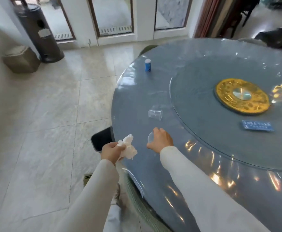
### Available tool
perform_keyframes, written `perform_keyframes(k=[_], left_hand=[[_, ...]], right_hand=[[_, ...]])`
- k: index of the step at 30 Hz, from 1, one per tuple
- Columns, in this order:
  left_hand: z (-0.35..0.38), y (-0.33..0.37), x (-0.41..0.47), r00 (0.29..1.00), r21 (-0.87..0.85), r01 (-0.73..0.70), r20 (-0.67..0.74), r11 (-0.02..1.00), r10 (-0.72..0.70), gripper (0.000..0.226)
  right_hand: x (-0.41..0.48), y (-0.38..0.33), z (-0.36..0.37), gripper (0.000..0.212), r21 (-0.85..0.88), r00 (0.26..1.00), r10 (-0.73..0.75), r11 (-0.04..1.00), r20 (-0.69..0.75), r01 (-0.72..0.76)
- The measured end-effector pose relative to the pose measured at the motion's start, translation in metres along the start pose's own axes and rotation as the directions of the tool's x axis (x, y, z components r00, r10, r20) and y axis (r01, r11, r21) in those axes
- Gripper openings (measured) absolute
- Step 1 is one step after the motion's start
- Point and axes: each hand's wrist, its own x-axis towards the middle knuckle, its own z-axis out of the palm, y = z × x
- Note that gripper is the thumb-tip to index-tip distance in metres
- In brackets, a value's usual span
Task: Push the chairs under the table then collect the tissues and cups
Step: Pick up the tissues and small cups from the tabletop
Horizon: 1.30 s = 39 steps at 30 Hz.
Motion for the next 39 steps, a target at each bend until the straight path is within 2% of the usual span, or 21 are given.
perform_keyframes(k=[6,10,16,17,19,21,22,24,27,31,35,39], left_hand=[[0.013,0.038,0.081,0.983,0.152,-0.003,0.180,0.988,-0.025,0.023],[0.011,0.053,0.122,0.965,0.254,-0.003,0.256,0.967,-0.064,0.007],[0.020,0.066,0.157,0.937,0.335,-0.010,0.331,0.942,-0.108,0.009],[0.023,0.068,0.160,0.933,0.345,-0.005,0.340,0.939,-0.120,0.010],[0.032,0.071,0.167,0.928,0.363,0.000,0.347,0.932,-0.135,0.010],[0.040,0.074,0.174,0.926,0.359,0.003,0.350,0.933,-0.138,0.014],[0.043,0.075,0.177,0.924,0.358,0.005,0.355,0.934,-0.141,0.015],[0.048,0.077,0.181,0.923,0.355,0.005,0.359,0.935,-0.141,0.019],[0.049,0.078,0.186,0.928,0.353,0.001,0.348,0.936,-0.132,0.025],[0.054,0.083,0.195,0.943,0.332,0.027,0.304,0.943,-0.134,0.020],[0.069,0.088,0.199,0.944,0.295,0.043,0.301,0.954,-0.136,0.021],[0.080,0.089,0.198,0.942,0.272,0.045,0.308,0.961,-0.132,0.023]], right_hand=[[0.044,-0.017,0.005,0.060,0.090,0.967,0.250,0.966,-0.054,-0.244],[0.059,-0.025,0.021,0.060,0.069,0.929,0.369,0.928,-0.028,-0.366],[0.064,-0.025,0.037,0.059,0.077,0.889,0.459,0.886,-0.004,-0.457],[0.065,-0.024,0.037,0.063,0.083,0.882,0.471,0.879,0.005,-0.470],[0.069,-0.022,0.032,0.087,0.119,0.866,0.496,0.858,0.057,-0.500],[0.078,-0.021,0.023,0.112,0.168,0.865,0.493,0.848,0.096,-0.502],[0.085,-0.019,0.018,0.116,0.203,0.870,0.484,0.846,0.096,-0.493],[0.104,-0.011,0.007,0.112,0.258,0.889,0.449,0.852,0.090,-0.456],[0.139,0.004,-0.007,0.100,0.191,0.911,0.402,0.891,0.094,-0.413],[0.177,0.019,-0.012,0.106,0.140,0.920,0.385,0.909,0.072,-0.392],[0.200,0.029,-0.002,0.107,0.135,0.953,0.290,0.945,0.086,-0.299],[0.211,0.036,0.007,0.085,0.138,0.971,0.236,0.961,0.044,-0.240]])
